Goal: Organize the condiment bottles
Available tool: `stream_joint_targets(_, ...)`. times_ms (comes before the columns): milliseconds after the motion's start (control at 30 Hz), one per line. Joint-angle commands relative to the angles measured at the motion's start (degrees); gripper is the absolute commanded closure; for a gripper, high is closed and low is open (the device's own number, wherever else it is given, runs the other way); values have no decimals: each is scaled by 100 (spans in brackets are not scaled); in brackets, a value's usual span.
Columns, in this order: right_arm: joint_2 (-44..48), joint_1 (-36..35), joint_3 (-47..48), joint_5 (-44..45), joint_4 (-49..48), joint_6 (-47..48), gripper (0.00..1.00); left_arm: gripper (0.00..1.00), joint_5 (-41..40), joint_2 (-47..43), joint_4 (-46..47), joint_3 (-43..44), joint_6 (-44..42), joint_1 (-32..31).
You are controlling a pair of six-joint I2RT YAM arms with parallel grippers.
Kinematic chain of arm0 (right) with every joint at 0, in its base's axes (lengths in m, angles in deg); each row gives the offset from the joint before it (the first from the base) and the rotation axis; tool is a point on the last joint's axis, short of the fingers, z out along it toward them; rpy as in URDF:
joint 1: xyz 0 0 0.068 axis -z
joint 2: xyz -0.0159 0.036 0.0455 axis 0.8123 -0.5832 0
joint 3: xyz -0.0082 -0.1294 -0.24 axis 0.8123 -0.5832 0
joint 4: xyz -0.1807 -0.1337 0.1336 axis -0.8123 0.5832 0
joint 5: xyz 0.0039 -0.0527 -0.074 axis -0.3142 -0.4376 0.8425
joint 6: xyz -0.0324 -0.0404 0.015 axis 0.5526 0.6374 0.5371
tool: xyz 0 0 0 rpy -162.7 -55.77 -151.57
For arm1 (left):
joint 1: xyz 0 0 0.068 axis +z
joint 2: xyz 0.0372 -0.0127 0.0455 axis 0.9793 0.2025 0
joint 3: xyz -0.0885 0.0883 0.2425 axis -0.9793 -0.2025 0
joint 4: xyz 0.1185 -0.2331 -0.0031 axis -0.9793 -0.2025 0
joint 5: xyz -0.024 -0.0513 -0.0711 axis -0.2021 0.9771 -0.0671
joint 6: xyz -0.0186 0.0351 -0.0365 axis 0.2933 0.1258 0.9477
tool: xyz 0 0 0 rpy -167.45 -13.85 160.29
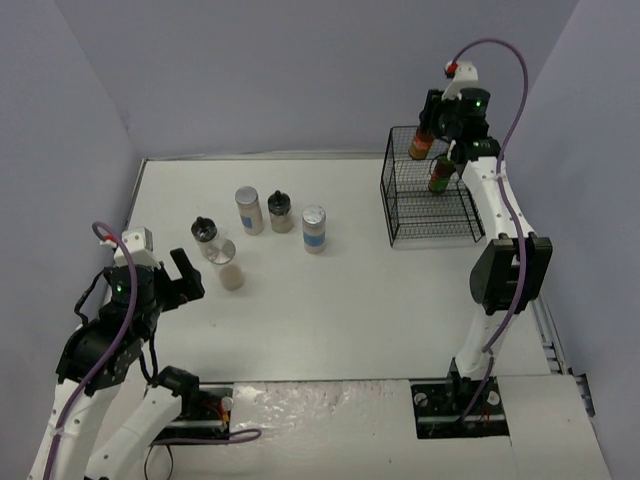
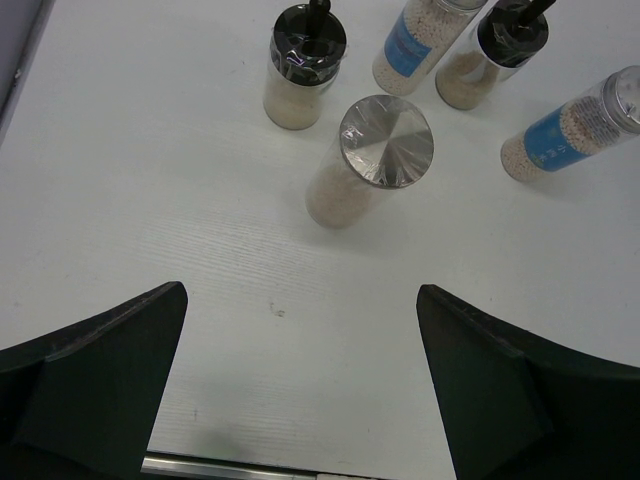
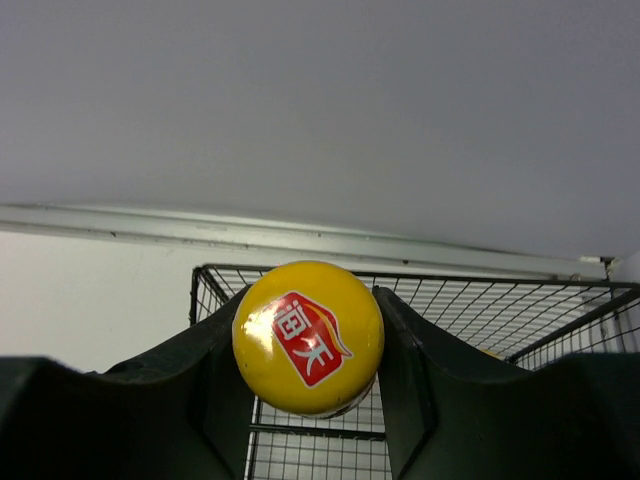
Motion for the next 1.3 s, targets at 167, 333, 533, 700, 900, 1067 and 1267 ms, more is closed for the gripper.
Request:
stream_joint_targets(167,255,45,-1244,-142,-2168,81,100,3,28,8,143,29,183,-22)
stream_joint_targets(333,-2,46,-1328,-199,-1957,221,87,3,19,-32,118,-14,192,-21)
stream_joint_targets(533,-152,32,-1395,-234,-1788,227,56,3,48,-57,90,-72,214,-27)
stream_joint_targets(700,-86,32,-1357,-240,-1668,218,34,3,28,-126,51,-66,214,-27)
stream_joint_targets(900,417,26,-1251,-458,-1424,165,18,3,43,-146,51,-22,214,-27)
stream_joint_targets(1067,1222,-52,-1573,-665,-1155,169,8,3,75,-151,119,-23,203,-27)
stream_joint_targets(1267,2159,-458,-2161,-744,-788,200,3,3,116,-93,215,-19,79,-18)
